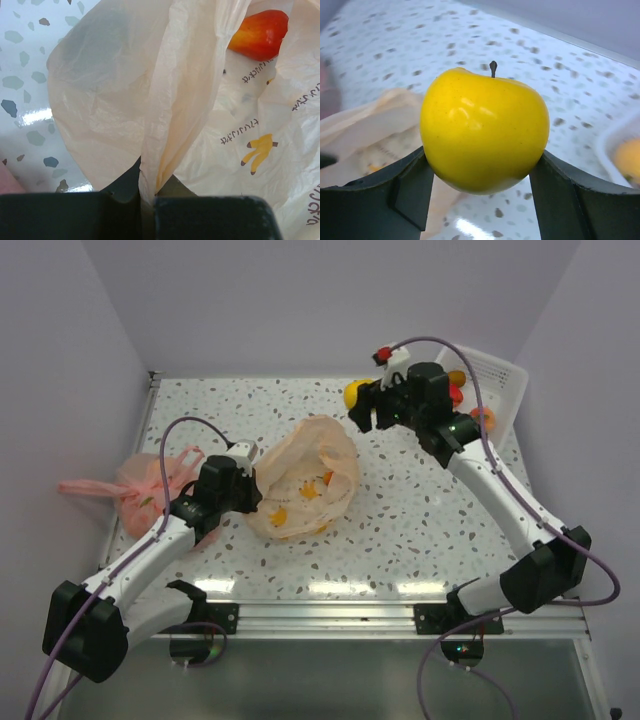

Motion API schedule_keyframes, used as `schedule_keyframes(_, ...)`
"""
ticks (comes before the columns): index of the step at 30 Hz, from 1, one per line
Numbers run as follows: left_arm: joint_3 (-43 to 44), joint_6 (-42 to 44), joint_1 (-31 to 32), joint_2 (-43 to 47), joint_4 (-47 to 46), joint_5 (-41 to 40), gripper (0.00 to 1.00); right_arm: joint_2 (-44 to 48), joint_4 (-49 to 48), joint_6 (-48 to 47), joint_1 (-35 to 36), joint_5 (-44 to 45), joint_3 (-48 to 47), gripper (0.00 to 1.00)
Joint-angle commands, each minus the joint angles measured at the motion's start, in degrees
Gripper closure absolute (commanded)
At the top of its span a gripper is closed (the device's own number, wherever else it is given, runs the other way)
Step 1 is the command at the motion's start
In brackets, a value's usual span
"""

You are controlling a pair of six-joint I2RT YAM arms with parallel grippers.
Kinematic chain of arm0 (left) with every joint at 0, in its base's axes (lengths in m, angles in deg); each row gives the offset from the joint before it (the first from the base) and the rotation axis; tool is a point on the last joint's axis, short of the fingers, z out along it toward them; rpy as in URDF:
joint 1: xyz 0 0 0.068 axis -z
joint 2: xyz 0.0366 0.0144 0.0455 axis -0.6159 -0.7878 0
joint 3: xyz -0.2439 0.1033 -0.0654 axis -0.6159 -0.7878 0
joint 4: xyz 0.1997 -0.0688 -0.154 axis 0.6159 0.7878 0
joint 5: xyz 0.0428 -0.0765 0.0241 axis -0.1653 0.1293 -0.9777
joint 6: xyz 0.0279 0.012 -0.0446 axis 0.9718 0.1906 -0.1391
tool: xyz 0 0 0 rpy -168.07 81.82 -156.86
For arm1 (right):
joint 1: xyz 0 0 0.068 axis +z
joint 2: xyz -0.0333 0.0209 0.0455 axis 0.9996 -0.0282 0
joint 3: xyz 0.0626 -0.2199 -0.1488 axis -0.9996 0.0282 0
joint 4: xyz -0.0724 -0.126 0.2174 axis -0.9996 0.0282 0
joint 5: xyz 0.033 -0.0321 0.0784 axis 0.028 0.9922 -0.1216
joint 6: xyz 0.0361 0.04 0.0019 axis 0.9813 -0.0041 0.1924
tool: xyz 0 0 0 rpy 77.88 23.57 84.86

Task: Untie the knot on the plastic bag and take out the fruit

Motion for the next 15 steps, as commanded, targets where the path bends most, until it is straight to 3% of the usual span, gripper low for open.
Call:
schedule_keyframes(1,0.1,1.1,-0.4,0.3,-0.8,-0.5,1.00,-2.6,0.1,5.9,-8.6,15.8,-2.0,0.93)
schedule_keyframes(6,0.3,1.1,-0.4,0.2,-0.9,-0.3,1.00,-9.1,-5.0,15.4,-21.8,20.0,-0.4,0.87)
schedule_keyframes(12,0.2,1.2,-0.4,0.1,-0.8,-0.3,1.00,-21.1,-3.4,20.9,-30.6,21.1,-7.5,0.79)
schedule_keyframes(13,0.2,1.2,-0.4,0.0,-0.8,-0.5,1.00,-22.0,-3.3,21.0,-31.2,20.9,-8.5,0.73)
schedule_keyframes(14,0.2,1.2,-0.4,0.0,-0.8,-0.6,1.00,-22.8,-2.5,21.3,-31.8,20.9,-10.2,0.51)
schedule_keyframes(15,0.4,1.3,-0.4,-0.2,-0.8,-0.6,1.00,-23.6,-2.0,21.5,-31.8,21.8,-11.0,0.40)
